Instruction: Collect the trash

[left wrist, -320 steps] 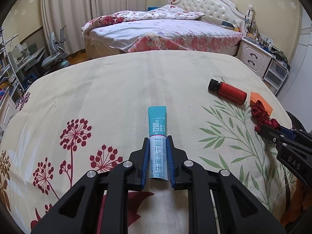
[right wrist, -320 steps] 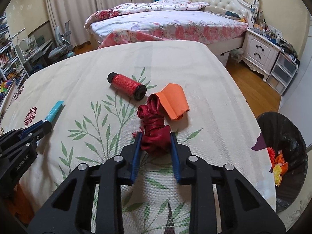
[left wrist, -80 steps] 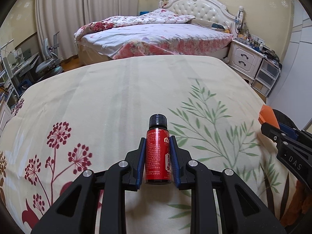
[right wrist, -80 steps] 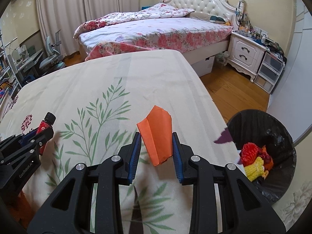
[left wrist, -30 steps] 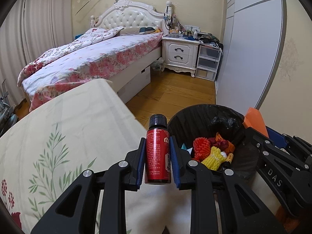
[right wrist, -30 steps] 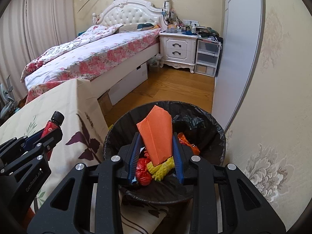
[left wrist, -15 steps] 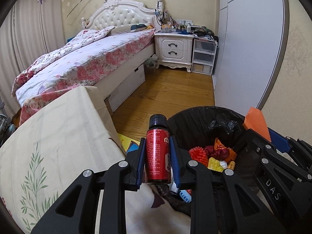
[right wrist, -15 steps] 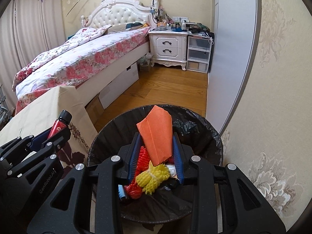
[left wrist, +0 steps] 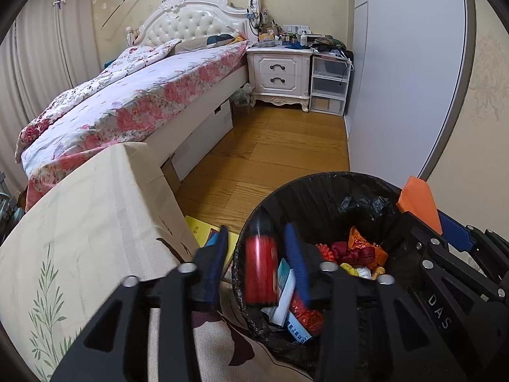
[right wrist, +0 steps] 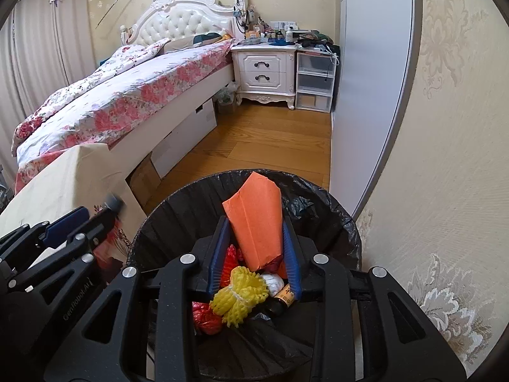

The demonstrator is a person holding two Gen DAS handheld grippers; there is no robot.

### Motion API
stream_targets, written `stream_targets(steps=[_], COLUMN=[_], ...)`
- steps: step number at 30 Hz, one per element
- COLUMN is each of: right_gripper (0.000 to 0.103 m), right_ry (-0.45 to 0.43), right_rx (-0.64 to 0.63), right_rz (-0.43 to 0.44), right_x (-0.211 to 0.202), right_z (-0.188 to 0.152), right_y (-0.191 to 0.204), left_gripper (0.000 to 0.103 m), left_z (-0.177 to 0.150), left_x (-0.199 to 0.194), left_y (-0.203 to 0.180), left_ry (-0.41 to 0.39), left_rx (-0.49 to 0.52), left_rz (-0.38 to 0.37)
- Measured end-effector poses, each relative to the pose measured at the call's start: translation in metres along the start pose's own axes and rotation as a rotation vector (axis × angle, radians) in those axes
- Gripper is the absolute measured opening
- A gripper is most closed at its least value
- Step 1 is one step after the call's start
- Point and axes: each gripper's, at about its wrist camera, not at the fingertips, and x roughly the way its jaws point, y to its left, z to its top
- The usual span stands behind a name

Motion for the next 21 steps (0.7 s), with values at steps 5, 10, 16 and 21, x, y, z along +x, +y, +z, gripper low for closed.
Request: stream_targets(steps=[5, 10, 16, 21], right_gripper=[0.049, 0.055, 0.066, 0.069], right_ry=[-0.013, -0.018, -0.026, -0.035], right_rx=[0.006, 0.015, 0.031, 0.020], right_rz=[-0.011, -0.024, -0.037, -0.041], right_x=[0.000, -0.002, -0.004, -0.009], right_z=[0.000, -0.001, 0.001, 0.001], right_y=[0.000, -0.004, -0.006, -0.004], left_gripper=[0.057, 0.068, 0.074, 0.076], left_z=[0.001, 0.002, 0.002, 0.000], left_x=[0.000, -0.001, -0.001, -0.003], left_y=[0.000, 0.002, 0.008, 0.013], left_ry=[-0.009, -0.016, -0.019, -0.021], left_rx=[-0.005, -0.018, -0.038, -0.047], left_rz=[0.008, 0.014, 0.026, 0.046])
